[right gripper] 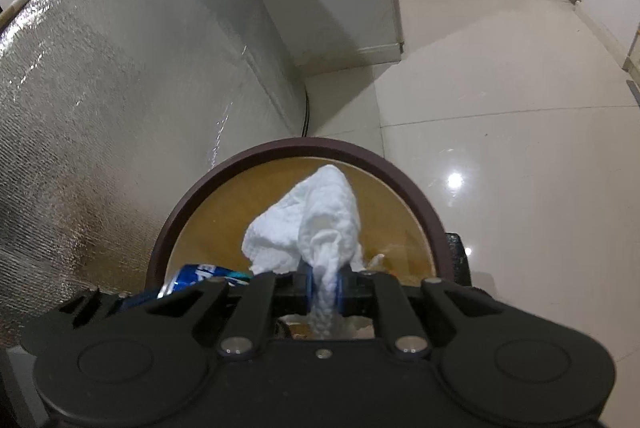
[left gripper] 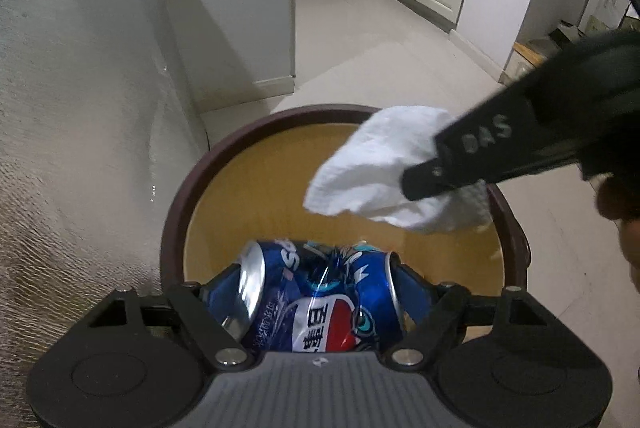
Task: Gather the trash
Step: 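Open both tools to drop the can and tissue into the bin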
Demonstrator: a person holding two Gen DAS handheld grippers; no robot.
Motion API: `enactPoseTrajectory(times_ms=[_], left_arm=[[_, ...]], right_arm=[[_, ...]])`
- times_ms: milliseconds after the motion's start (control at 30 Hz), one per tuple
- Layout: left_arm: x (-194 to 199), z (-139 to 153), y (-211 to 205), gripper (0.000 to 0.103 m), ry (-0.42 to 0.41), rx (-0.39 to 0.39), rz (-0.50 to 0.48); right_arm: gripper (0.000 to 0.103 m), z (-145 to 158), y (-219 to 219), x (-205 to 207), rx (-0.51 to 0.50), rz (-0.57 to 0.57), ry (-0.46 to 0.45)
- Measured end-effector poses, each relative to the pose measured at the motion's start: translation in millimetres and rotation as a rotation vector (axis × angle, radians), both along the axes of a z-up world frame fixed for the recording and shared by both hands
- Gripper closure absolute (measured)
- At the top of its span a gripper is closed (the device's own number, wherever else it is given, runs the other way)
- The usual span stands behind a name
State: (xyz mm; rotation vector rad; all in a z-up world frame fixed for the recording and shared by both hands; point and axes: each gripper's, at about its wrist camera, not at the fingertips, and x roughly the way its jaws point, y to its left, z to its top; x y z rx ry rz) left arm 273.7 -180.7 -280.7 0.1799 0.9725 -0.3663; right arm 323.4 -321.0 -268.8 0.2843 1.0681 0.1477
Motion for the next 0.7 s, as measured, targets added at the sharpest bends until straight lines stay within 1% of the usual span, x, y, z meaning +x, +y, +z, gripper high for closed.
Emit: enactPoseTrajectory(times_ms=[100, 167, 233, 267, 300, 333, 367, 433, 500, 600, 700], left_arm=[[2, -3, -2, 0.017, 0.014, 0.003, -0.007], [2, -3, -1, 0.007, 0.015, -0.001, -0.004], [1, -1, 1, 0.005, 0.027, -0.028, 0.001], [0, -1, -1, 0.004, 0.033, -0.04, 0.003], [-1, 0, 0, 0.003, 0.039, -0.051, 0.005], [-2, 1, 0, 0.002, 0.046, -0.056, 0.007], [-2, 1, 0, 0.002, 0.052, -0.056, 0.008], [-2, 0, -2, 0.001, 0.065, -0.044, 0.009], [-5, 1, -4, 0.001, 0.078, -0.035, 0.009], [-7, 3, -6, 0.001, 0.087, -0.034, 0.007], [-8, 6, -7, 0.0, 0.092, -0.037, 0.01]], right_arm=[[0.09, -6, 2, 6, 0.008, 0.01, 0.016], [0.084, -10, 3, 9, 0.022, 0.015, 0.025], [0.069, -12, 2, 11, 0.039, 0.017, 0.027], [0.066, -13, 2, 11, 0.046, 0.021, 0.027], [0.057, -14, 1, 12, 0.049, 0.027, 0.027], [0.052, -14, 2, 12, 0.048, 0.032, 0.026], [0.051, -14, 1, 11, 0.043, 0.038, 0.024], [0.044, -12, 2, 9, 0.032, 0.054, 0.025], [0.039, -10, 0, 6, 0.017, 0.064, 0.028], [0.035, -6, -3, 2, -0.002, 0.071, 0.03], [0.025, -1, -7, -5, -0.014, 0.08, 0.031]])
